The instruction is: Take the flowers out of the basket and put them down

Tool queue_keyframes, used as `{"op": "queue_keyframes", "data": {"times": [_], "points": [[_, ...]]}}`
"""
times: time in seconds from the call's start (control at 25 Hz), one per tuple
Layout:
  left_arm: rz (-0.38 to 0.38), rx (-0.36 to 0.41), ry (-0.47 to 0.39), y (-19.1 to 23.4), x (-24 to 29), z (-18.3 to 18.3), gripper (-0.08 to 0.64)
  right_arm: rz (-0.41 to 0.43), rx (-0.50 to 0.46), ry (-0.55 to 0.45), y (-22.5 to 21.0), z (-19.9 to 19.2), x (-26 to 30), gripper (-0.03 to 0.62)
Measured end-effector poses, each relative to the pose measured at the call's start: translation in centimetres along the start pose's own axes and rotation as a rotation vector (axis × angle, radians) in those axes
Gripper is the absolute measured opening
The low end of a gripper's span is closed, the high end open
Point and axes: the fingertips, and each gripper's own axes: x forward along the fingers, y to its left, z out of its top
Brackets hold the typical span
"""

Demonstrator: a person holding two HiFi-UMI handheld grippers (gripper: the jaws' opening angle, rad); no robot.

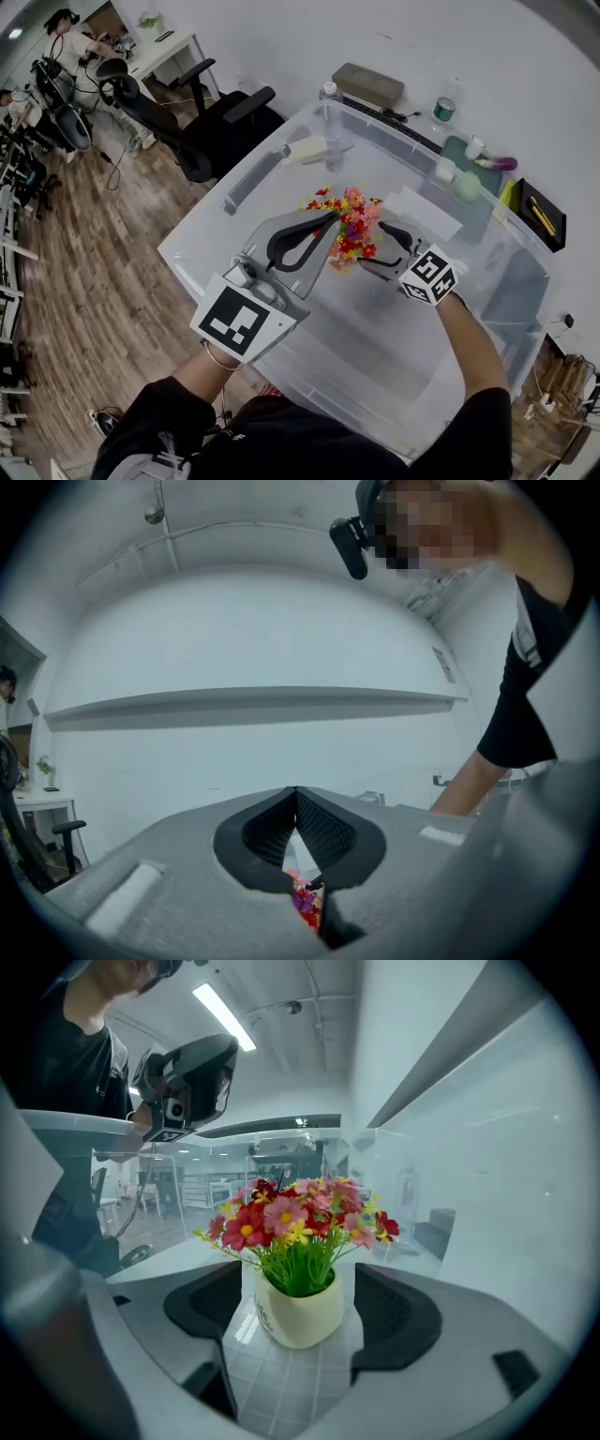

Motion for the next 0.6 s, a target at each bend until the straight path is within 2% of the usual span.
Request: {"op": "queue_keyframes", "data": {"times": [0.44,0.6], "points": [[0.012,-0.025,0.033,0.4,0.0,-0.5,0.006,0.071,0.011,-0.018,-0.1,-1.2,2.9,0.391],[0.005,-0.026,0.042,0.4,0.1,-0.8,0.006,0.095,0.031,-0.021,-0.4,-1.8,3.7,0.420]]}}
